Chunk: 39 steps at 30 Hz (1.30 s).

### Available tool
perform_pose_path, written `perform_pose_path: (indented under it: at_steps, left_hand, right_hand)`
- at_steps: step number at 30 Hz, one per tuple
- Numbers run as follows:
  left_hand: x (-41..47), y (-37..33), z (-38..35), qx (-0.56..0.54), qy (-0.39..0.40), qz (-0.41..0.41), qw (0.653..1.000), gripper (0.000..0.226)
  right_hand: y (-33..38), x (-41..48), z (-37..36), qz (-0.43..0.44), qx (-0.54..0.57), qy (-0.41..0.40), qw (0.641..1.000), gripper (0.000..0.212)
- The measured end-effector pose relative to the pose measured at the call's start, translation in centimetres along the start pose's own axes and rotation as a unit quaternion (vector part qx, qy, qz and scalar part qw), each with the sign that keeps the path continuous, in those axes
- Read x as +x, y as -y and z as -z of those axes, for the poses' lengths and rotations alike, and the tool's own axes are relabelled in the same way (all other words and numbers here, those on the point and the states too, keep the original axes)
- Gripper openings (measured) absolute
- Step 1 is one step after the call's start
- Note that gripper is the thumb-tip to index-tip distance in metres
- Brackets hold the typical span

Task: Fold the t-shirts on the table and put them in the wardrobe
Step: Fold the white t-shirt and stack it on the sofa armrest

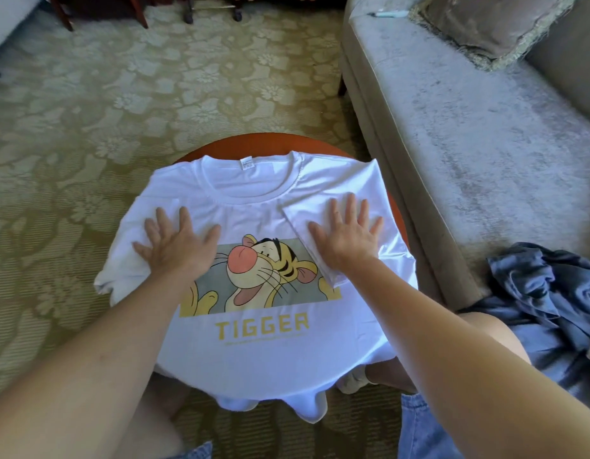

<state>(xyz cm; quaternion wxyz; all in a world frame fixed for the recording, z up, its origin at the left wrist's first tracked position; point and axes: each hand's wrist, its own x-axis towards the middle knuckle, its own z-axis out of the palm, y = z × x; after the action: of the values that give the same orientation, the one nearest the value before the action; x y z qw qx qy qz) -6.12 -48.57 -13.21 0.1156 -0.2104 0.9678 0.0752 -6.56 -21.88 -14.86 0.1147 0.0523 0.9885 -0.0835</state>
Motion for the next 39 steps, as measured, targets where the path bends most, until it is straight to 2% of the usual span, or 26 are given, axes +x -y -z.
perform_pose_path:
  at_steps: [19,23,27,29,31,35,37,39]
  left_hand:
    - [5.8,-3.7,-0.9,-0.009,-0.051,-0.008,0.999,0.077]
    - [5.9,-3.6,-0.8,-0.018,-0.050,-0.015,0.998,0.077]
    - [3.9,-2.5,0.3,-0.086,-0.072,-0.051,0.992,0.072]
    - [2.2,-1.1,1.0,-0.107,-0.102,-0.064,0.987,0.068]
    - [0.3,0.9,1.3,-0.117,-0.123,-0.059,0.984,0.065]
    - [-2.7,5.3,1.4,-0.164,-0.141,0.008,0.976,0.069]
    - [-4.0,7.2,1.1,-0.188,-0.114,0.038,0.975,0.074]
    - [-5.2,8.6,0.8,-0.216,-0.081,0.053,0.972,0.077]
  right_hand:
    - [-0.7,7.7,1.6,-0.014,-0.040,-0.024,0.999,0.078]
    - [-0.6,7.9,1.9,-0.020,-0.029,0.006,0.999,0.080]
    - [-0.8,7.7,3.5,-0.020,0.000,0.077,0.997,0.089]
    - [-1.0,6.2,3.4,-0.023,0.016,0.049,0.998,0.086]
    - [-1.4,3.6,3.0,-0.028,0.039,-0.025,0.999,0.078]
    - [-3.6,-2.2,2.6,-0.060,0.155,-0.175,0.970,0.066]
    - [-5.2,-4.6,2.3,-0.091,0.236,-0.198,0.947,0.071]
    - [-6.7,-6.3,1.5,-0.108,0.334,-0.165,0.922,0.079]
